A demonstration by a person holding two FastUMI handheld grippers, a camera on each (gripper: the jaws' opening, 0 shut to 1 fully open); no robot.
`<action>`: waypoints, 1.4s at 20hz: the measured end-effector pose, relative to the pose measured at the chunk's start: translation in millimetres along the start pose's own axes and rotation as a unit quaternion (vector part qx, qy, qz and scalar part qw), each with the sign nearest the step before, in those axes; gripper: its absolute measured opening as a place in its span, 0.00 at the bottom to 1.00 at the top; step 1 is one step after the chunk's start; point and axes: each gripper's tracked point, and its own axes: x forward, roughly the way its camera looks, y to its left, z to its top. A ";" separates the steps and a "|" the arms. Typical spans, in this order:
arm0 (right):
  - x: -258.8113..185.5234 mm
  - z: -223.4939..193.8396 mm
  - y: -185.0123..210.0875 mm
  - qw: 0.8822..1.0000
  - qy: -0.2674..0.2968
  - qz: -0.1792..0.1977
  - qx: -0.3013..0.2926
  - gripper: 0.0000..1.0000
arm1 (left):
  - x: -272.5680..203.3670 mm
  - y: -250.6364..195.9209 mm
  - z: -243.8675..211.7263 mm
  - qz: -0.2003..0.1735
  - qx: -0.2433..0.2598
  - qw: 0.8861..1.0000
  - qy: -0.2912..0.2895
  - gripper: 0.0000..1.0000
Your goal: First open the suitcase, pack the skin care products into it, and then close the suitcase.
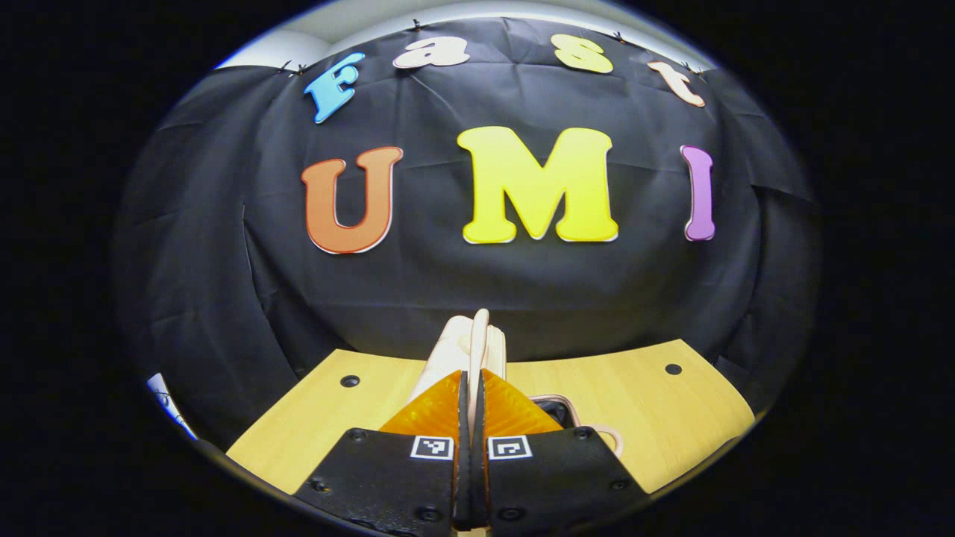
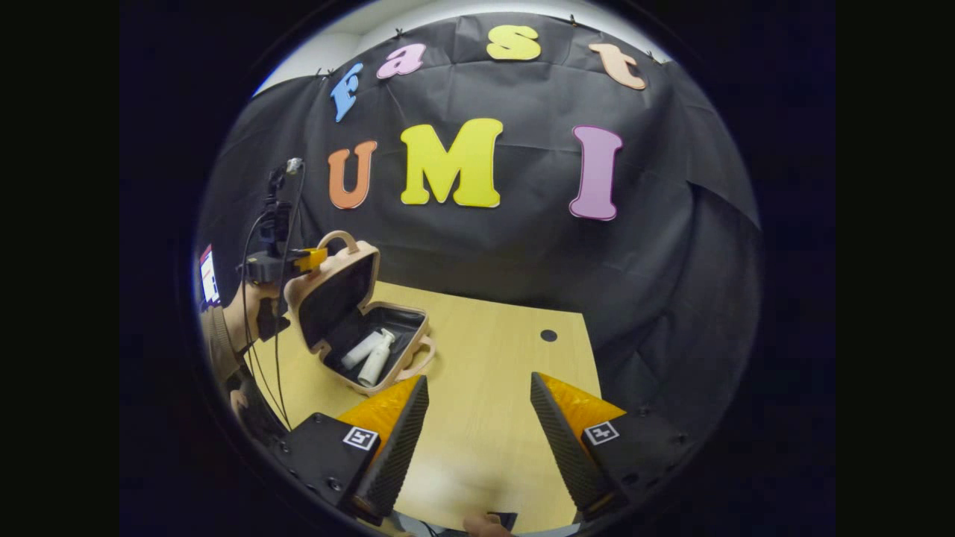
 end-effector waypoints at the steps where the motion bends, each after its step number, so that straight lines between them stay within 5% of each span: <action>1: -1.9 -3.1 -5.5 1.000 0.002 0.001 0.000 0.81 | 1.6 -17.0 -7.4 -0.007 0.003 1.000 0.006 0.03; 10: -9.9 -43.4 -56.3 0.999 0.035 -0.013 0.012 0.81 | 21.4 -136.9 -105.0 -0.063 0.090 0.988 0.107 0.03; 19: -13.4 -77.8 -80.6 0.996 0.061 -0.032 0.049 0.81 | 24.7 -170.9 -167.0 -0.030 0.143 0.971 0.191 0.05; 22: -13.4 -73.3 -80.4 0.997 0.056 -0.034 0.050 0.78 | 20.6 -173.0 -170.5 -0.030 0.144 0.967 0.207 0.22; 25: -11.0 -61.8 -75.9 0.997 0.048 -0.037 0.041 0.81 | 4.4 -192.4 -154.6 -0.074 0.095 0.974 0.191 0.41; 26: -8.9 -57.1 -73.2 0.998 0.044 -0.038 0.037 0.81 | -1.8 -190.6 -142.9 -0.077 0.095 0.975 0.185 0.70; 28: -3.5 -44.3 -68.4 0.998 0.033 -0.047 0.024 0.78 | -15.5 -183.7 -111.8 -0.079 0.096 0.979 0.159 0.88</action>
